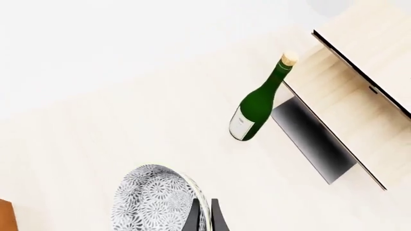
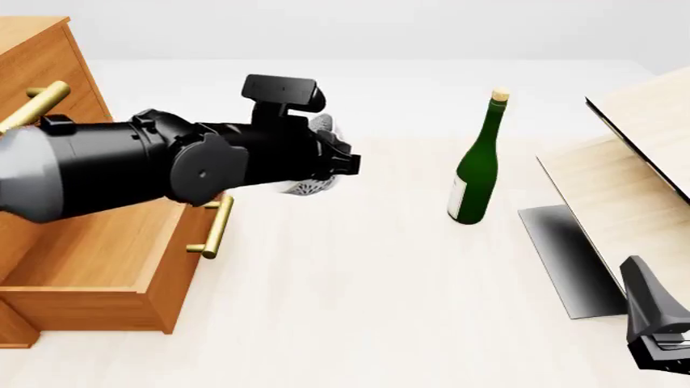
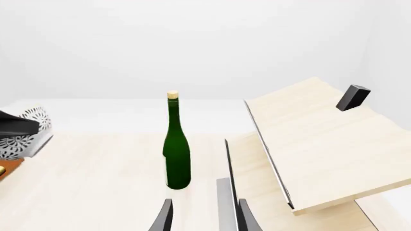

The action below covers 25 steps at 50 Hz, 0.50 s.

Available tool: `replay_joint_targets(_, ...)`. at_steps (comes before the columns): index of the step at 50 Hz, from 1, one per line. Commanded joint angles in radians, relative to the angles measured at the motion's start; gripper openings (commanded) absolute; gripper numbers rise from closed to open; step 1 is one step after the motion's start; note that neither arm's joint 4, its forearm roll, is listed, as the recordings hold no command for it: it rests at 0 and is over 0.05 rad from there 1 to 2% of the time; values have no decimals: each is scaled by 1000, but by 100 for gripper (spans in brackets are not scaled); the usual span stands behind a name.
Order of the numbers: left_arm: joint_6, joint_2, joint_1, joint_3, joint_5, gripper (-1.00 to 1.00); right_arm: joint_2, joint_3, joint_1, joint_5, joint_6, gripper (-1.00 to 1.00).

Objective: Put the bowl in the bottom drawer of the cabinet.

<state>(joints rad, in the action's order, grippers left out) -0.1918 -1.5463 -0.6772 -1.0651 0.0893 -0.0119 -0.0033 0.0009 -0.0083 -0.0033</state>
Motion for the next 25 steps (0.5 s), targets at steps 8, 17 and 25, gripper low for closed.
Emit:
replay_joint_targets(8,7,110,40,70,-24,-100,0,0,0,0,0,100)
replay_joint_targets(17,17,160,71,88,-12,-100,0,0,0,0,0,100)
replay_joint_targets(25,21,197,98,103,3,-100,0,0,0,0,0,100)
